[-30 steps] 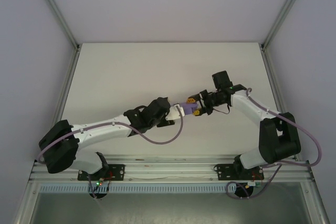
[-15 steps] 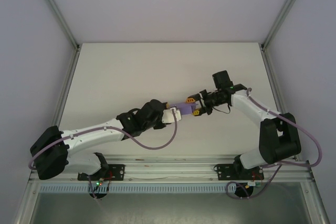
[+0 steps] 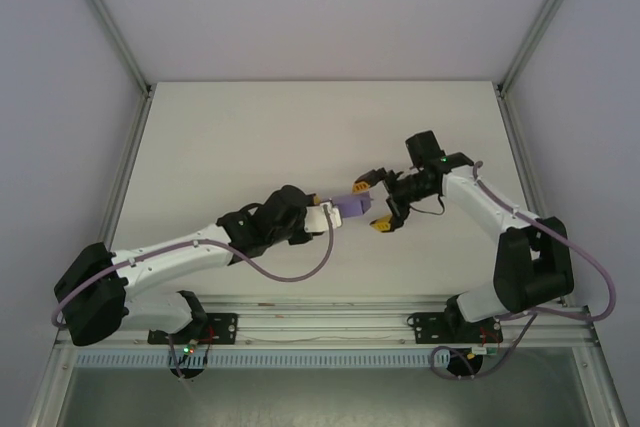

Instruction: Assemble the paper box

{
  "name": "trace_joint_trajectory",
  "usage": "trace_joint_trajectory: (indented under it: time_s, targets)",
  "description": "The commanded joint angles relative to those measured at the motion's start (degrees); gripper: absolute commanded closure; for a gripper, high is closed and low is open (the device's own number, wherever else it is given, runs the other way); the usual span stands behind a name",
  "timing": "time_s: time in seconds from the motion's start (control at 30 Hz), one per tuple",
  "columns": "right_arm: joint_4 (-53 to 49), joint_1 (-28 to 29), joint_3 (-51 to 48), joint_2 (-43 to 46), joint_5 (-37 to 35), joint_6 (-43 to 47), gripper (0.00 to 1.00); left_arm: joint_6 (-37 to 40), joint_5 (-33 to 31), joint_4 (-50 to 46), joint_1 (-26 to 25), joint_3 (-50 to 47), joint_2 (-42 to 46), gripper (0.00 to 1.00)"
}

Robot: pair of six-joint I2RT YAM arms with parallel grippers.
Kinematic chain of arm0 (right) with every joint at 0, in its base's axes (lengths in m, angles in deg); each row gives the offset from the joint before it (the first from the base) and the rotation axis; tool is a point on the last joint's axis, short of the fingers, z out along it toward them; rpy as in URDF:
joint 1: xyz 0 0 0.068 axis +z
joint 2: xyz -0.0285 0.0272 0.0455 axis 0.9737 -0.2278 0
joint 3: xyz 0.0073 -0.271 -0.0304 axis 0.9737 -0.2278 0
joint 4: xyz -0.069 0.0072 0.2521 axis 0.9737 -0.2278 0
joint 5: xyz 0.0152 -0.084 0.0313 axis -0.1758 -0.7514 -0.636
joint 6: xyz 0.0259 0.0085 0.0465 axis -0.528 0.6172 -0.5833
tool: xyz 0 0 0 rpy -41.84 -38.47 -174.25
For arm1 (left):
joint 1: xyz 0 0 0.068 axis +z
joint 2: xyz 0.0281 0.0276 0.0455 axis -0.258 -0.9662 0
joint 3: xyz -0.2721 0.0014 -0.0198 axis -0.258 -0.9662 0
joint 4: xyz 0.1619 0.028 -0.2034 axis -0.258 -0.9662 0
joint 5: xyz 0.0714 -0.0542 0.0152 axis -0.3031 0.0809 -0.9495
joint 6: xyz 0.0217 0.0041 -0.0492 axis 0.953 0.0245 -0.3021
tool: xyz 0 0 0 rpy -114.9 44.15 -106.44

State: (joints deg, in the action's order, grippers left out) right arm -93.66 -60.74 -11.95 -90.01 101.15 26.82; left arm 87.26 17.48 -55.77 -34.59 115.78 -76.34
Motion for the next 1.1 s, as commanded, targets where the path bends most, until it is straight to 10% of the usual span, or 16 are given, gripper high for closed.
trace_joint_trajectory:
  time_s: [0.0, 0.2, 0.4, 0.67, 1.07]
  targets:
    - [-6.14, -4.15, 5.07, 1.81, -13.50, 10.83, 0.00, -0.23, 5.24, -6.64, 1.77, 2.78, 0.23, 0.70]
    - [-0.28, -5.46, 8.61, 11.31, -36.83, 36.59, 0.00, -2.74, 10.52, -17.80, 3.06, 7.35, -2.36, 0.71]
    - [24.74, -5.46, -8.15, 22.49, -30.88, 52.82, 0.00, -6.65, 16.29, -23.72, 3.79, 10.69, -5.41, 0.69]
    - [10.16, -2.28, -5.29, 19.58, -13.64, 79.27, 0.04, -7.45, 19.64, -34.15, 6.26, 18.94, -15.69, 0.71]
    - [2.27, 6.20, -2.29, 12.20, -19.49, 88.56, 0.19, -4.77, 22.83, -36.61, 7.77, 23.66, -23.54, 0.72]
